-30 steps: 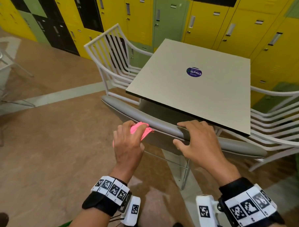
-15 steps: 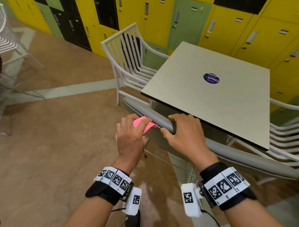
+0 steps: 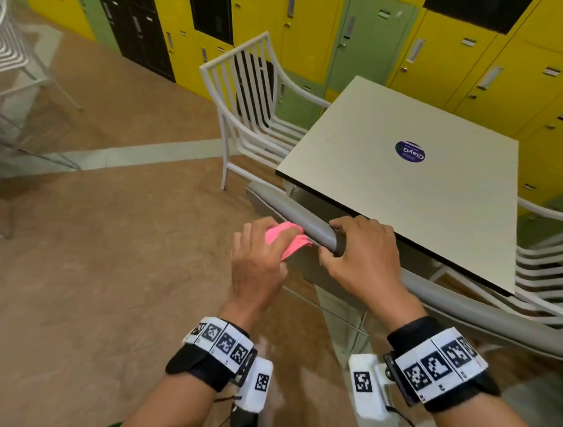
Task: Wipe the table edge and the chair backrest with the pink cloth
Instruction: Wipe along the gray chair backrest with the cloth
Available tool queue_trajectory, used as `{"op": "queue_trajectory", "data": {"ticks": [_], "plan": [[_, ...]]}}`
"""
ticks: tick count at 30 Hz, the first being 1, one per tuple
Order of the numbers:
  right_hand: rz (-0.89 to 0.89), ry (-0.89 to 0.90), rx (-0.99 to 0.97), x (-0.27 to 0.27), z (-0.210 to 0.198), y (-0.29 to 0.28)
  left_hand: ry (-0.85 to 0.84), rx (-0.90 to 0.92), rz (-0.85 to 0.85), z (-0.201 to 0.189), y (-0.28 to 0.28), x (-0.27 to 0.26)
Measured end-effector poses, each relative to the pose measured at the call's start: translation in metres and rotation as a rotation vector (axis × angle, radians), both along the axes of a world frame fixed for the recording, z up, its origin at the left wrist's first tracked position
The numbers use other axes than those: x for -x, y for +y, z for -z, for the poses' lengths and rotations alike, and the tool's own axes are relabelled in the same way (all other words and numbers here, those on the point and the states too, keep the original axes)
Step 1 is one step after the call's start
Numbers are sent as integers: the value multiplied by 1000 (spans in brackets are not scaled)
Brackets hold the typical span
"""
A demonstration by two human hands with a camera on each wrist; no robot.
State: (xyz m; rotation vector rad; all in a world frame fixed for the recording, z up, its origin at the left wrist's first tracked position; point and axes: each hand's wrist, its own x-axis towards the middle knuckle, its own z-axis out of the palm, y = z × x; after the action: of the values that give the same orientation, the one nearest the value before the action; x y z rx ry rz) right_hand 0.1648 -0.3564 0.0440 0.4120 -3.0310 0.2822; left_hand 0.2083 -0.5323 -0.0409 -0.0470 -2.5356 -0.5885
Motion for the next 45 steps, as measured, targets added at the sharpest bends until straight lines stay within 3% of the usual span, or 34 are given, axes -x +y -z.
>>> {"op": "queue_trajectory", "data": {"ticks": [6,12,18,22,25,31,36,41,45], "plan": [[7,-16,-2,-4,-3,-2,24,-115,-184,-8,-28,14],[22,-33,9,-3,-5,-5,18,-37,6,-1,-16,8],[45,-96,-19,-3,-12,-6,-23,-186,-226,-6,-59,25],[30,-139,-13,5,-21,-15,84,-169,-88,-14,-52,16],[13,-119,81,14,-22,-37,29,-81,17,-7,-54,26],[-19,-71,36,32,-5,-74,-15,-274,-244,-8,-97,48],[19,-46,9,40,1,-75,-26,-144,25,-2,-81,44],[24,-65,29,39,-1,-77,-89,-401,-292,-2,-111,66],[28,-95,25,30,-7,-65,-41,-413,-87,-10,-75,56]]}}
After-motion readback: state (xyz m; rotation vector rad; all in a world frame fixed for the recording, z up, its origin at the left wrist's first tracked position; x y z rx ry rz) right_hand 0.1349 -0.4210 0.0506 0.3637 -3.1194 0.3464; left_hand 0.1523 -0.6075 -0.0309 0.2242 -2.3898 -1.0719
